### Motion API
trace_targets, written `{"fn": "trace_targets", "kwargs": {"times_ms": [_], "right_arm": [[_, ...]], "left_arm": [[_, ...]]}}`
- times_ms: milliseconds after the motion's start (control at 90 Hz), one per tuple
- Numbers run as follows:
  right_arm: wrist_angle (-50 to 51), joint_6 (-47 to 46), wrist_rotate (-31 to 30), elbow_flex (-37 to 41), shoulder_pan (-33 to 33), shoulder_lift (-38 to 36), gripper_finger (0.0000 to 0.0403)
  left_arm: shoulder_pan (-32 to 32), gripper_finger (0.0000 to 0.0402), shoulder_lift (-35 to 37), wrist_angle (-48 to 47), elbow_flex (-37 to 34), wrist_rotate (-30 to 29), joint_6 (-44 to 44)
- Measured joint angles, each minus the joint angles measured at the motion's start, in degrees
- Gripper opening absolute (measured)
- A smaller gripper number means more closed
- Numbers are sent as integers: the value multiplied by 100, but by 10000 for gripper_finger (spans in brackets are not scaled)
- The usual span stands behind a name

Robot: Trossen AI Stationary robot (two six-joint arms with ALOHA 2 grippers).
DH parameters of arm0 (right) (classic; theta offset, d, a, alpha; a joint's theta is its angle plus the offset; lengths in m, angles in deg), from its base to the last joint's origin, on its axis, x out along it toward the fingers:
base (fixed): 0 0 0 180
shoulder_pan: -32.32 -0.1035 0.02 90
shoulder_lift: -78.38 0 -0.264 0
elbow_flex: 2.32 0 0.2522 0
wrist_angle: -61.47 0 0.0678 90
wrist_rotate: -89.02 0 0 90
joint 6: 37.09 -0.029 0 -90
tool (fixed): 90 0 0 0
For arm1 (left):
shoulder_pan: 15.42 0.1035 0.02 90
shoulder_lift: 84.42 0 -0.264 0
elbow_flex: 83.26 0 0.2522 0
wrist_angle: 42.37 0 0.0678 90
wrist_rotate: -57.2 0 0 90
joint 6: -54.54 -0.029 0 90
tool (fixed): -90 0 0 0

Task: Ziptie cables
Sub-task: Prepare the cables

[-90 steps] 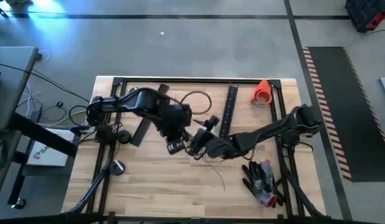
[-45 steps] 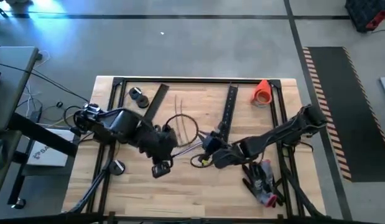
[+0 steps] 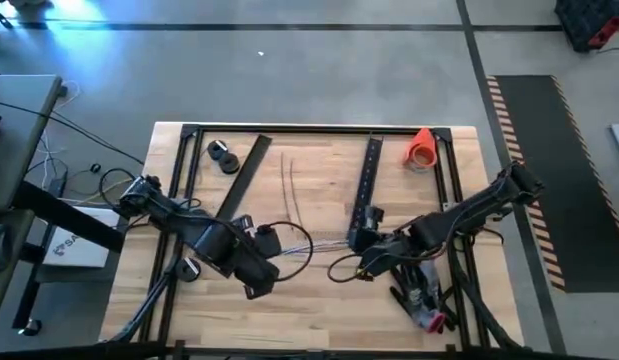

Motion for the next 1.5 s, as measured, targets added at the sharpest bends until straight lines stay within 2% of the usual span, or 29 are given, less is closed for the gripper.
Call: {"fn": "trace_targets", "kwargs": {"times_ms": [111,278,500,733,878,1056,1178,1322,1500], "right_arm": [[509,-299,417,2,64,2,0],[1018,-488,705,2,65,4,0],[892,-527,1038,2,284,6,0],[835,-480,1059,2,478,58,0],[801,-329,1360,4,553,249,0],[435,60,1594,15,681,776,0],[173,96,1854,15,813,1177,0],[135,-42,1865,15,916,1531,0],[120,-37,1953,15,962,1632,0]], "left_arm": [[178,0,230,692,-694,17,-411],[493,0,841,2035,-1964,5,-939],[745,0,1659,3630,-3699,93,-1336],[781,0,1938,5230,-5166,215,-1335],[779,0,1933,5662,-5608,299,-1333],[771,0,1933,5676,-5862,505,-1339],[768,0,1932,5815,-6155,720,-1379],[771,2,1927,6139,-6595,774,-1306],[771,32,1929,6483,-6798,668,-1167]]}}
